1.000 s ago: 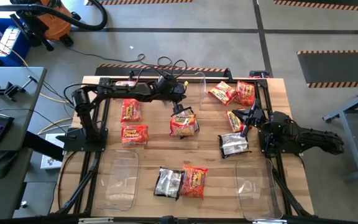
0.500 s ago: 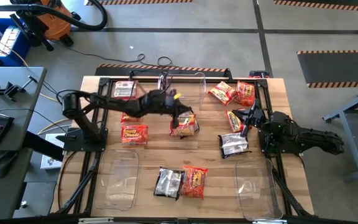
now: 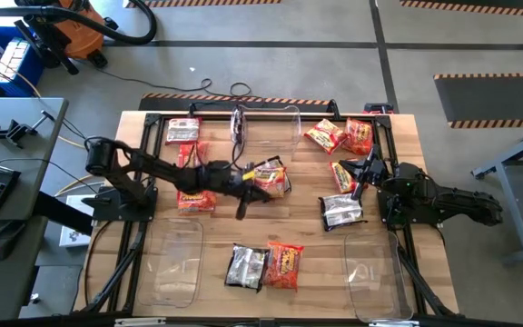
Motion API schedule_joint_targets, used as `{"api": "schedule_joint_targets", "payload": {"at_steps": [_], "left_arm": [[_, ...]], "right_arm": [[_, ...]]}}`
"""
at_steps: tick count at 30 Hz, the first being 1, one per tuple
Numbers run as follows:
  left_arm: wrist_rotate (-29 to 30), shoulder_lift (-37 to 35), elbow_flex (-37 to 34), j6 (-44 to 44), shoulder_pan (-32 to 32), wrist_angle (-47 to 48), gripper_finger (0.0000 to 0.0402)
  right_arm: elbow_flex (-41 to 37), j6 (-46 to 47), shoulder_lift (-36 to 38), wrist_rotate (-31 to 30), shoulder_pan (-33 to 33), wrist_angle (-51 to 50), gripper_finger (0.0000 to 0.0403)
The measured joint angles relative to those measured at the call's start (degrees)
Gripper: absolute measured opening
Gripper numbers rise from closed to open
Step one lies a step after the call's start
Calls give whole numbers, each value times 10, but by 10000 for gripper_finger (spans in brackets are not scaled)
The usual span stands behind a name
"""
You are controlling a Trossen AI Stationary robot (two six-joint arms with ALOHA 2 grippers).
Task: Sort Maruchan noodles
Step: Put the bottom red noodle pack into the bottom right transparent bin
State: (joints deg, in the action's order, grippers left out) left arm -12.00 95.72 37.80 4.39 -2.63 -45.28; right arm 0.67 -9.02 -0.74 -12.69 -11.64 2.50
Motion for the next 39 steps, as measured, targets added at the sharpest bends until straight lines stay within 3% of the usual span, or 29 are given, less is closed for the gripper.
{"api": "schedule_joint_targets", "payload": {"at_steps": [11,29,39], "left_arm": [[95,3,-26,1,71,-7,0],[87,0,-7,48,45,-11,0],[92,-10,-6,119,90,-1,0]], "right_arm": [[0,0,0,0,0,0,0],[0,0,0,0,0,0,0],[0,0,0,0,0,0,0]]}}
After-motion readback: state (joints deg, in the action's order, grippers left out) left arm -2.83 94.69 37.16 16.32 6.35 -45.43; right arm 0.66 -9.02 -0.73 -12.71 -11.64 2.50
